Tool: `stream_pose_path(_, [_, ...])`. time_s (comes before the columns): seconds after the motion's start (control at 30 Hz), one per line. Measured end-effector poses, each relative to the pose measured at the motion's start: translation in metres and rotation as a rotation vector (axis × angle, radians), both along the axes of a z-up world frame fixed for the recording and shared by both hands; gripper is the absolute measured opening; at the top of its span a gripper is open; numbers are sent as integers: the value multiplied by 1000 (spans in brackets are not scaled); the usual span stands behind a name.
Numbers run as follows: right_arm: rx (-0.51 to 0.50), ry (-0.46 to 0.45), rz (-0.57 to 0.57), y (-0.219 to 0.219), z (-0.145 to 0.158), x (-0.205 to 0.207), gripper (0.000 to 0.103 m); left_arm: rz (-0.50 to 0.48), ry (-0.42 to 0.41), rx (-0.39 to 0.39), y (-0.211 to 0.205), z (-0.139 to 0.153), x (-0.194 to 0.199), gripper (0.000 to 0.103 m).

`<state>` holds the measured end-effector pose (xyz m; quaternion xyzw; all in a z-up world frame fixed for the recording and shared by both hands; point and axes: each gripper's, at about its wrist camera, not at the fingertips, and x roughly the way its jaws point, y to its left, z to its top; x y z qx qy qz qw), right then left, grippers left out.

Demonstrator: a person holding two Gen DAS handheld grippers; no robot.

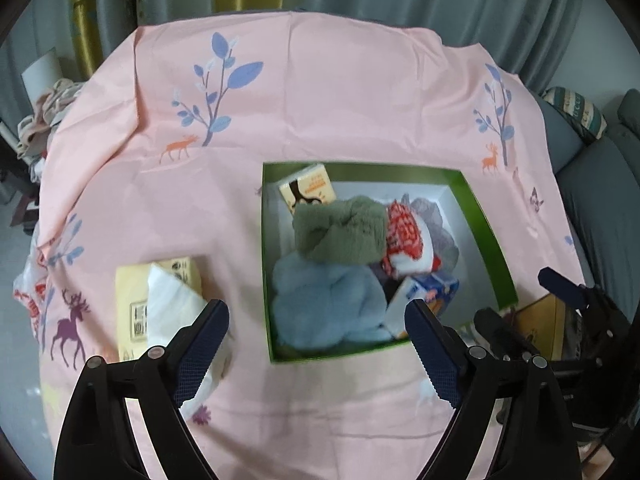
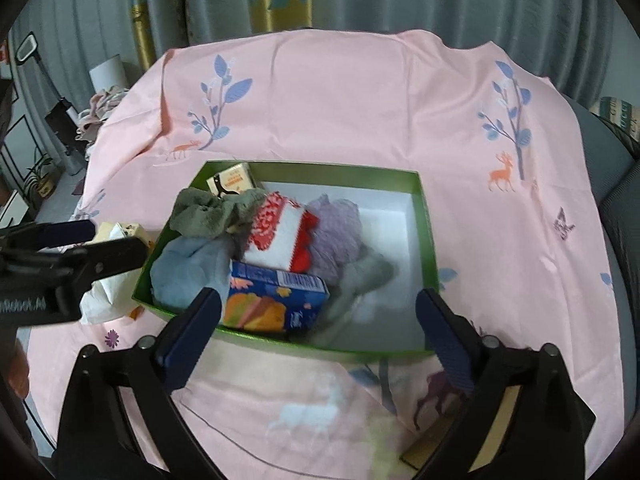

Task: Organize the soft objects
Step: 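Withdraw both grippers from the green box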

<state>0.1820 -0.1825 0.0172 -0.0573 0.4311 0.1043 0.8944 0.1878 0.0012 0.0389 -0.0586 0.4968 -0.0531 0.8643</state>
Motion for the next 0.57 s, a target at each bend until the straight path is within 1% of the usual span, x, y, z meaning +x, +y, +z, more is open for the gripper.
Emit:
stream_pose_path(0.07, [-3,16,-23,-3,1,-2,101,0,9,-4,0,1,-4,90])
stream_pose_path(0.17, [17,40,-36,-7,1,-3,102,2,13,1,-3,4,-11,90])
stream_pose_path(0.3, [22,48,-51,-11,2,-6,102,7,34,4,-4,4,-12,90])
stream_pose_path(0.57, [30,47,-55,-14,4,-4,102,36,45,5,-1,2,-8,90])
